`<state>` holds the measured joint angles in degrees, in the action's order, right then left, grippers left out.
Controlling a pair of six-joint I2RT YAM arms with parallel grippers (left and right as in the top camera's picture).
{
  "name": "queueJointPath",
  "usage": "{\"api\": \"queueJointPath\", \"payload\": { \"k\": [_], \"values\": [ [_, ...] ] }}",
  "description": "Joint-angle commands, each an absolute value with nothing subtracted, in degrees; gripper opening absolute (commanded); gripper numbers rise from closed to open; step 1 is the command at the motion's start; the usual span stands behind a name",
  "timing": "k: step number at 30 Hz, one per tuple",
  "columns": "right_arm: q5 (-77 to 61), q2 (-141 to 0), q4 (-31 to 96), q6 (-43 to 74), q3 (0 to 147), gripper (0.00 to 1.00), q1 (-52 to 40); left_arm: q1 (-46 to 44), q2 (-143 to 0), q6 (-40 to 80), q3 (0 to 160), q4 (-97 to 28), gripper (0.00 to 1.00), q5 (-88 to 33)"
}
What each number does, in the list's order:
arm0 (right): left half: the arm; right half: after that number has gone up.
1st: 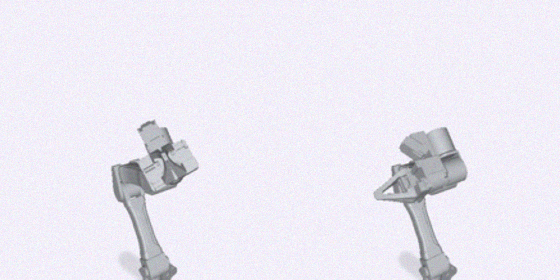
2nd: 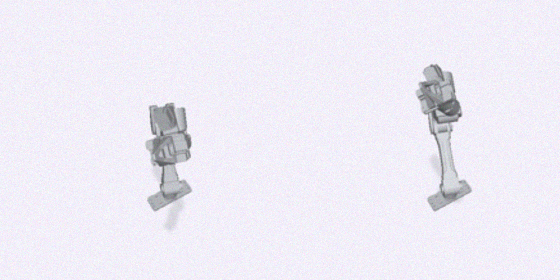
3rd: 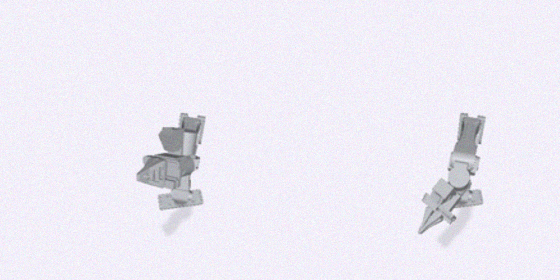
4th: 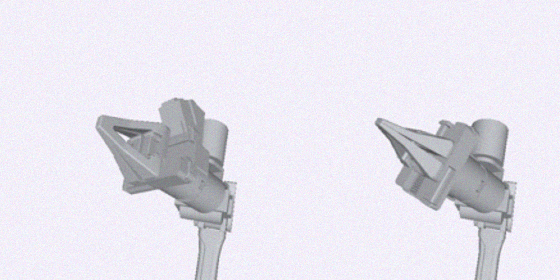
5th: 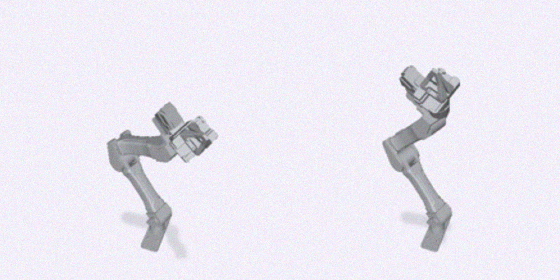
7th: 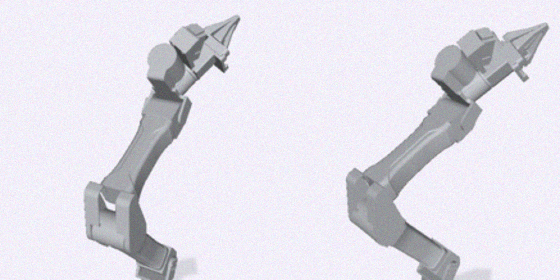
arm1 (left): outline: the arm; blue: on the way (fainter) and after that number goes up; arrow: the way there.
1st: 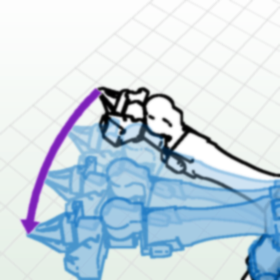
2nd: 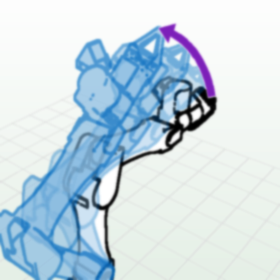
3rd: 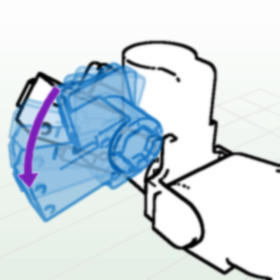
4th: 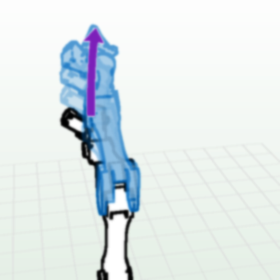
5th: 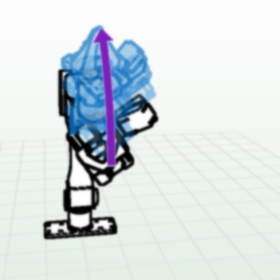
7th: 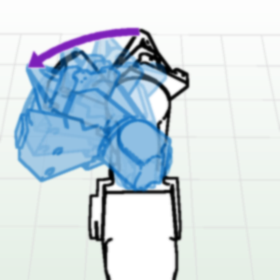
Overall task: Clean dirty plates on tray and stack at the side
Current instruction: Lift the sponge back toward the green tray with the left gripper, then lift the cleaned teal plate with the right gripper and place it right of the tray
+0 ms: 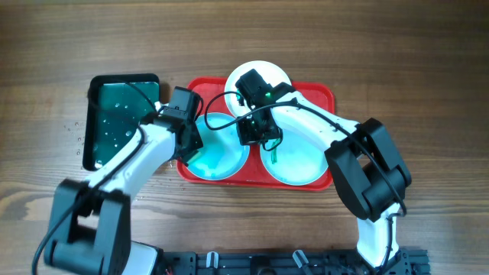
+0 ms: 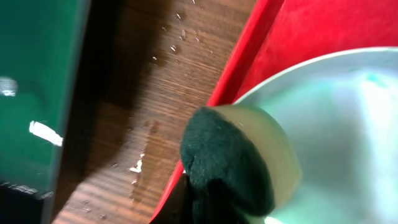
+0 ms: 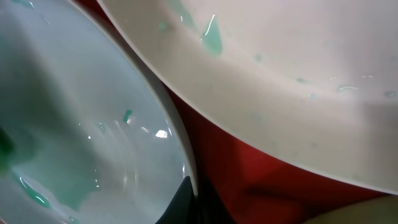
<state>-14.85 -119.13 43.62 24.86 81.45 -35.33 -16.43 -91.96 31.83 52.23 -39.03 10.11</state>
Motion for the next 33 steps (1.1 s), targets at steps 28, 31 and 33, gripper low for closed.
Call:
{"api": "queueJointPath", "payload": {
  "k": [28, 31, 33],
  "values": [
    [59.8, -95.2, 49.2, 7.2, 87.3, 0.04, -59.9, 14.8, -53.3, 28.9, 51.8, -50.0, 0.04, -9.6],
    [64.2, -95.2, 44.8, 0.9, 87.3, 0.04, -62.1, 14.8, -53.3, 28.9, 51.8, -50.0, 0.04, -9.6],
    [68.5, -95.2, 41.2, -3.5, 87.3, 0.04, -63.5, 14.8, -53.3, 28.9, 51.8, -50.0, 0.04, -9.6]
  ]
}}
